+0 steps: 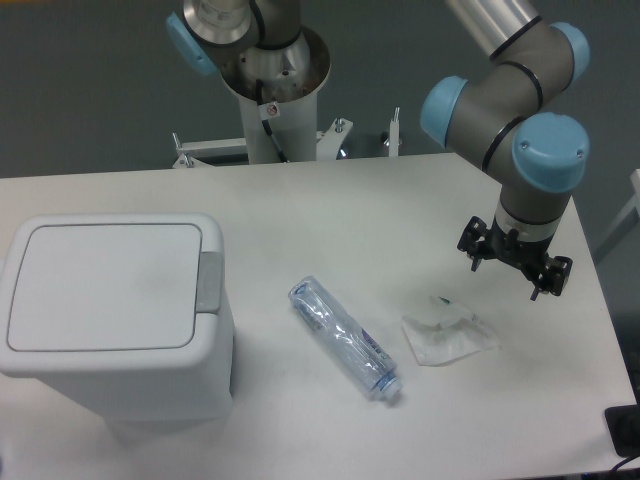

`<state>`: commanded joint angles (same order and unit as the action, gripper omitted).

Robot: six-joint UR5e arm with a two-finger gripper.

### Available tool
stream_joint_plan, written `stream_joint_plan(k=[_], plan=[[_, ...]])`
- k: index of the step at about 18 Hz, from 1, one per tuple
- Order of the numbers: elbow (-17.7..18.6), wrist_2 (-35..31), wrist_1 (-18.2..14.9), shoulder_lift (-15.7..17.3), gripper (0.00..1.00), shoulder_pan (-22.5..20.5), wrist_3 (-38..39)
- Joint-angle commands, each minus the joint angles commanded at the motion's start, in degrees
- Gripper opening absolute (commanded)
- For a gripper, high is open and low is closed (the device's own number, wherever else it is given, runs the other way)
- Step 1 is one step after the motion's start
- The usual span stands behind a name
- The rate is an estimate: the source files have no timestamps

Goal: Open the trash can

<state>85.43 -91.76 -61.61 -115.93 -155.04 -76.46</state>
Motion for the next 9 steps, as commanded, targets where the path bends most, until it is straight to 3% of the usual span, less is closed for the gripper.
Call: stream_joint_plan(k=[9], plan=[[0.09,0.18,-0.17,0.09,1.0,-0.26,-0.53]])
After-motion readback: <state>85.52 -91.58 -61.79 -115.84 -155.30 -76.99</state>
